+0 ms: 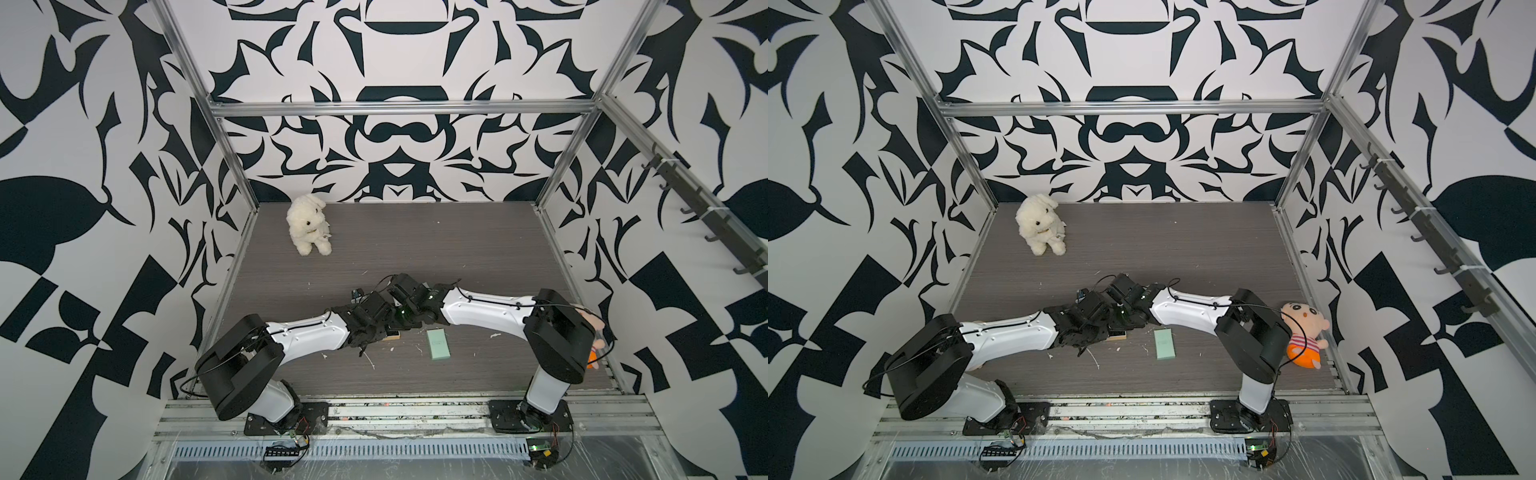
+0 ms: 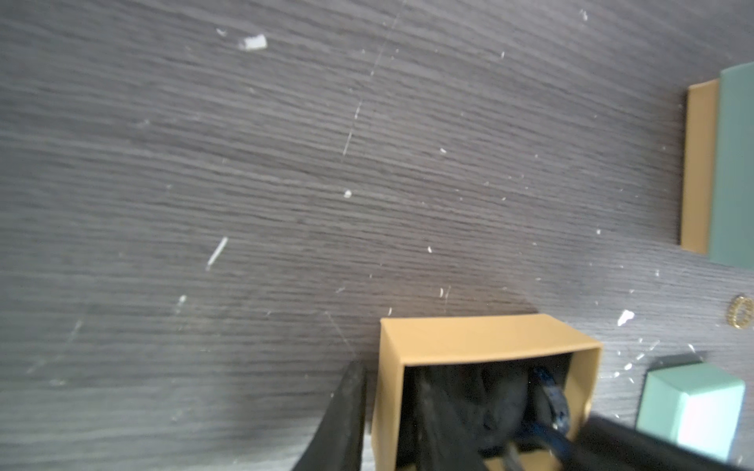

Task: Take the rings out of the lift-off lid box
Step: Take out the ring from the jewelry box, then place the ring at the center of the board.

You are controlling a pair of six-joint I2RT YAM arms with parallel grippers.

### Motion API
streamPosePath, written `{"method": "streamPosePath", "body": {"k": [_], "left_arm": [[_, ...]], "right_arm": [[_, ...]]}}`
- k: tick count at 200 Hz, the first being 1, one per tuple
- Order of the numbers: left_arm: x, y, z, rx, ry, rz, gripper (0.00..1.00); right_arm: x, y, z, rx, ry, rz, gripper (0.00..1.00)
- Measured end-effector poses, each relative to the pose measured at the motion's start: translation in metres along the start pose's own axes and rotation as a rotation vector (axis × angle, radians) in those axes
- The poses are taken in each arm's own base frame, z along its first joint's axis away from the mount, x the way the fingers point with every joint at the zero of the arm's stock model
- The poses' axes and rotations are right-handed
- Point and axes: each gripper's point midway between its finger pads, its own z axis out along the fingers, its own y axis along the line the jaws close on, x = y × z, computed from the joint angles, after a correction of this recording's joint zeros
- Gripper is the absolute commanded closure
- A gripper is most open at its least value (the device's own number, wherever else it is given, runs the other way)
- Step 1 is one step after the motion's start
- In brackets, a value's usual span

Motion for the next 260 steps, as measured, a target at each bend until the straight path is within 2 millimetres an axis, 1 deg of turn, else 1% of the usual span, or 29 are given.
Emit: {"method": "streamPosePath", "body": {"k": [25,40,64,93,119,147,167,184,260], "left_arm": [[0.000,0.000,0.000,0.000,-0.002,-0.001,0.76],[0.000,0.001,0.000,-0.001,-0.003,-0.003,0.76],[0.000,0.001,0.000,-0.001,-0.003,-0.008,0.76],[0.000,0.001,0.000,0.001,-0.006,-0.011,0.76],[0.000,0.001,0.000,0.000,-0.008,-0.012,0.76],[0.000,0.001,0.000,0.000,-0.008,-0.014,0.76],[0.000,0.001,0.000,0.000,-0.008,-0.015,0.76],[0.000,0.001,-0.001,0.000,-0.008,-0.015,0.76],[0.000,0.001,-0.001,0.000,-0.008,-0.017,0.76]], "right_arm": [[-0.003,-0.001,-0.013,-0.017,-0.025,0.002,1.00],[-0.002,-0.007,-0.017,-0.015,-0.032,0.008,1.00],[0.004,-0.028,-0.017,0.016,-0.027,0.026,1.00],[0.016,-0.056,-0.017,0.059,-0.009,0.055,1.00],[0.022,-0.070,-0.016,0.081,-0.003,0.070,1.00],[0.024,-0.074,-0.012,0.083,-0.002,0.073,1.00],[0.027,-0.078,-0.005,0.090,0.007,0.076,1.00],[0.024,-0.075,-0.003,0.072,0.000,0.073,1.00],[0.020,-0.075,-0.001,0.072,-0.019,0.070,0.91]]}}
